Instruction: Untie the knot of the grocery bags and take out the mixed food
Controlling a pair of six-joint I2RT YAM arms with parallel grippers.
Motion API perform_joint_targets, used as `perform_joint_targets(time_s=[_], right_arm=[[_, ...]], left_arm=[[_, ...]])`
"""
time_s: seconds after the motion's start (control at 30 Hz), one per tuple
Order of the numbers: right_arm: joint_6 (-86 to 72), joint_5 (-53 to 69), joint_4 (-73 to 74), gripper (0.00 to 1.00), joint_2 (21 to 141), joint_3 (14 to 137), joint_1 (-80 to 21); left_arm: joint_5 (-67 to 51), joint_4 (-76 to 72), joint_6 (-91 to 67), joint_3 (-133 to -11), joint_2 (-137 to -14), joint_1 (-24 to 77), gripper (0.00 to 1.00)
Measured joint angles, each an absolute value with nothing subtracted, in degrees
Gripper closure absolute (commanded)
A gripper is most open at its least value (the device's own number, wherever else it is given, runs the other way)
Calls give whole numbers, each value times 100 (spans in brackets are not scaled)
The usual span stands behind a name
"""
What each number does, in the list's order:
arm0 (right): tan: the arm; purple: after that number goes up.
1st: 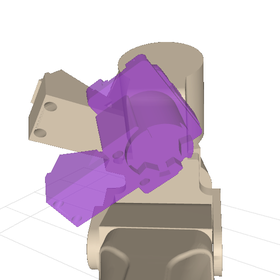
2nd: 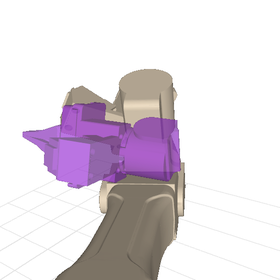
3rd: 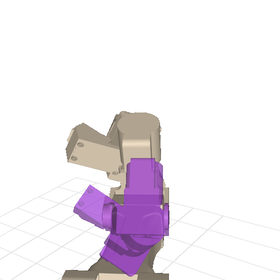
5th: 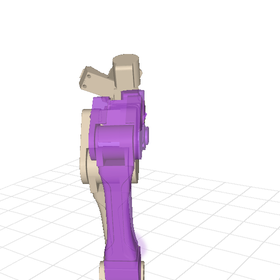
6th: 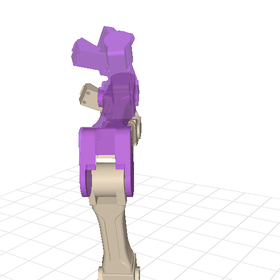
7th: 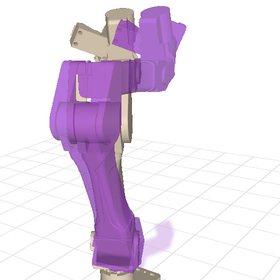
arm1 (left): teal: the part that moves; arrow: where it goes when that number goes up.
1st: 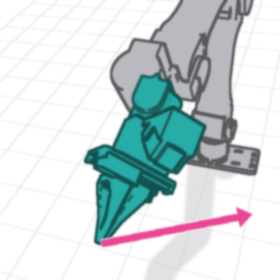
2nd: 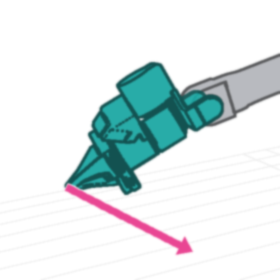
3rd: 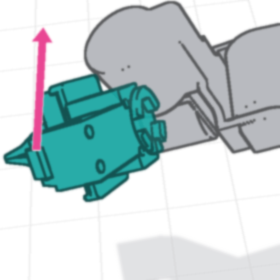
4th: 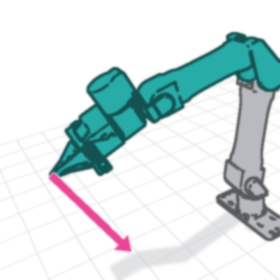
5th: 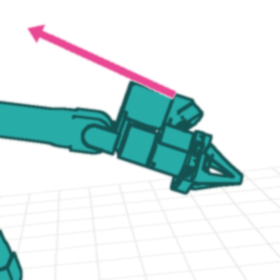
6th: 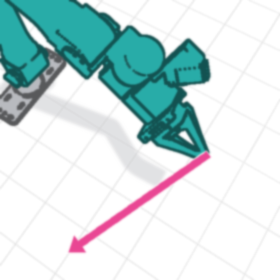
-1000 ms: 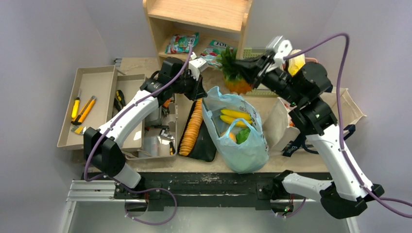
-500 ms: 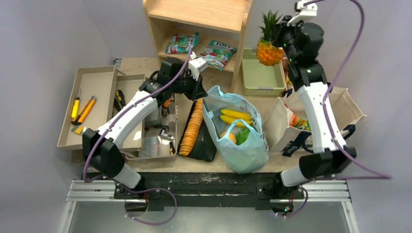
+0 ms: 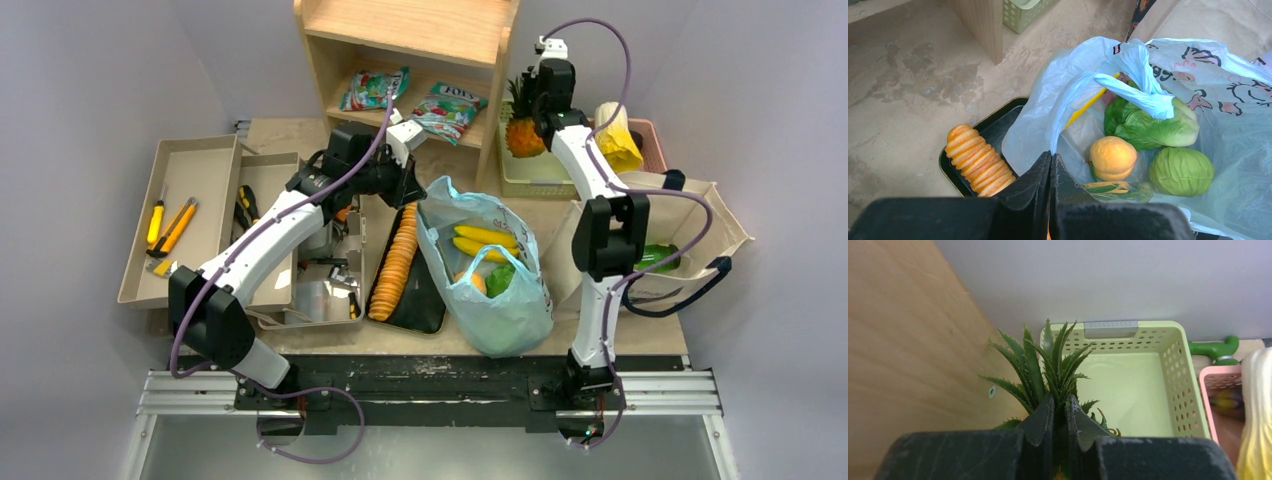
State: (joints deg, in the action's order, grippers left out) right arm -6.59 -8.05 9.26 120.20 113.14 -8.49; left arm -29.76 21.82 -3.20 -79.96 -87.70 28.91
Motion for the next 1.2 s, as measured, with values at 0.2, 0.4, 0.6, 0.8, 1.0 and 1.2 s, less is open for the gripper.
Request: perform_joint_targets(time_s=[0.2,0.4,0.6,0.8,1.0,1.2], right_arm=[[-615,-915,947,29,12711,11983,-849],[-541,-864,1052,14,12761,12195,-805],[-585,548,1284,38,10930,10978,-773],[14,2998,1743,61,7881,9745,-891],[1457,4241,2928,72,5867,8051,-1994],[2329,3699,3363,69,6510,6654,-2327]], left_arm=[[-2982,2102,-231,-7996,-8761,2891,100],[-2985,2102,-71,-8003,-8761,2891,100],[-2985,2067,115,-8016,-8761,2891,100],[-2985,2016,117,-8012,-8729,2891,100],[-3089,1874,104,-8001,-8624,2891,100],[-3273,1756,99,-8001,-8611,2891,100]])
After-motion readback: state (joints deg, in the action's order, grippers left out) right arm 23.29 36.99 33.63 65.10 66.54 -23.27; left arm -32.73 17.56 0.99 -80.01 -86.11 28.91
